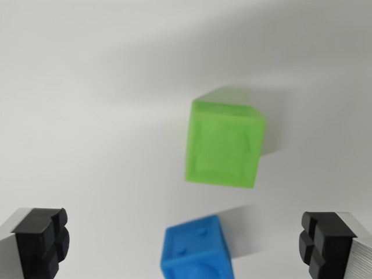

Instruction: Stack cube

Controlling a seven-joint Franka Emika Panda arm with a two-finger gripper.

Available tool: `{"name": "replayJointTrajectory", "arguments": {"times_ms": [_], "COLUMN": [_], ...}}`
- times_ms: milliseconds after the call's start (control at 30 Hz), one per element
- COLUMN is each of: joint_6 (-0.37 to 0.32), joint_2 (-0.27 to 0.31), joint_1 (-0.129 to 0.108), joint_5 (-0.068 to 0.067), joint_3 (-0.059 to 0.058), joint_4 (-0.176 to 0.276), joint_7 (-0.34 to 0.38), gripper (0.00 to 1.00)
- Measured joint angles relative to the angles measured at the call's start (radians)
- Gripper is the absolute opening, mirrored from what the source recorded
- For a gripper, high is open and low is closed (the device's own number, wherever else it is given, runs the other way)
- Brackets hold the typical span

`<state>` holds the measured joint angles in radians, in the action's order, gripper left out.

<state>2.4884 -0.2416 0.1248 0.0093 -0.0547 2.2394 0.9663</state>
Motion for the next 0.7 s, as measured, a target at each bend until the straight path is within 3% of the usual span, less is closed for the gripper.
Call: {"name": "replayJointTrajectory", "arguments": {"times_ms": [433, 700], "joint_6": [0.106, 0.176], "joint_2": [-0.085, -0.16], "joint_1": [0.026, 0.031], "joint_5": [0.027, 0.038], "joint_3": [-0.013, -0.009], "joint_4": [0.034, 0.031], "joint_7": [0.015, 0.014], "gripper": [1.0, 1.0]}}
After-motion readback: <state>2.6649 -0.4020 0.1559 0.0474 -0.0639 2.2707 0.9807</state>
